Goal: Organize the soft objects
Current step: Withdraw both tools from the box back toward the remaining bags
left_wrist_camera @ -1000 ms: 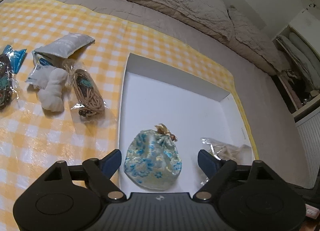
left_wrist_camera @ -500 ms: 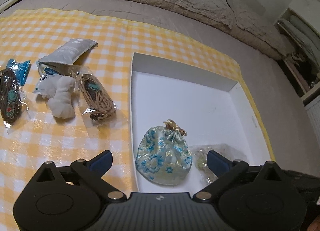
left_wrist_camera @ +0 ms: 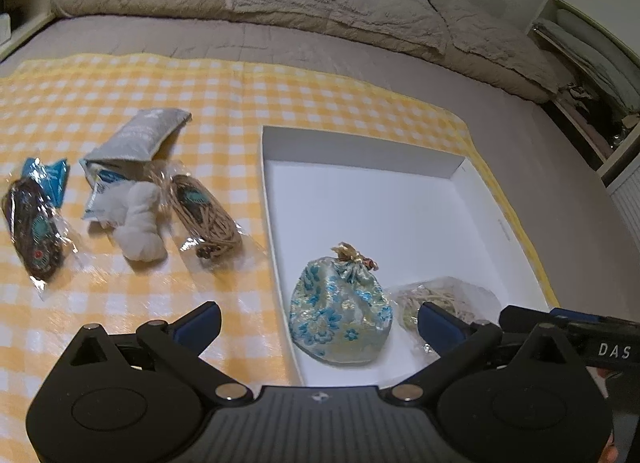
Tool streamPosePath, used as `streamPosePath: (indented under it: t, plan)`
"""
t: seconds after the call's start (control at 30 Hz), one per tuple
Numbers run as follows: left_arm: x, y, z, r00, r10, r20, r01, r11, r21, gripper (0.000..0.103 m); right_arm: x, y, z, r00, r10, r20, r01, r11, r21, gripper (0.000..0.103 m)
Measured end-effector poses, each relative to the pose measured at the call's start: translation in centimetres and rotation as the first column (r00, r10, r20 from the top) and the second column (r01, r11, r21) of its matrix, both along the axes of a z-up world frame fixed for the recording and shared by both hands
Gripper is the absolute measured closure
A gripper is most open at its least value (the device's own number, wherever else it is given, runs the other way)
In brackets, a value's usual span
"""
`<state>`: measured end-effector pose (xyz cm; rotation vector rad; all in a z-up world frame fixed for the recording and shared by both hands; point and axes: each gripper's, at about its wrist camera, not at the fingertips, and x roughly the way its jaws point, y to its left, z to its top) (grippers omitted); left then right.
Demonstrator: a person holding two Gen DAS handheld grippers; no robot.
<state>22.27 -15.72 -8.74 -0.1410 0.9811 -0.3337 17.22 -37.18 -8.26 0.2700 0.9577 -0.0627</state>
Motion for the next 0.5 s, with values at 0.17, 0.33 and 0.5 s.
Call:
streamPosePath:
  t: [0.17, 0.33, 0.5]
  plan:
    - [-0.5, 0.7, 0.9, 0.999, -0.016, 0.044, 0.015, 1.0, 0.025, 0.0, -0.8, 0.0, 0.4, 1.0, -0.011, 0.021, 0.012, 1.0, -0.008, 0.0]
    - [-1.1, 1.3, 1.8, 0.995, -0.035, 0.098, 0.03, 0.998, 0.051, 0.0, -1.5, 0.3, 1.1, 0.998, -0.01, 0.063, 0.012, 1.0, -0.024, 0.0]
    - [-1.4, 2.4, 2.8, 0.989, -0.034, 0.143, 0.026, 0.998, 0.06, 0.0, -2.1, 0.5, 2.1, 0.994, -0.013, 0.112, 0.018, 0.999, -0.042, 0.0]
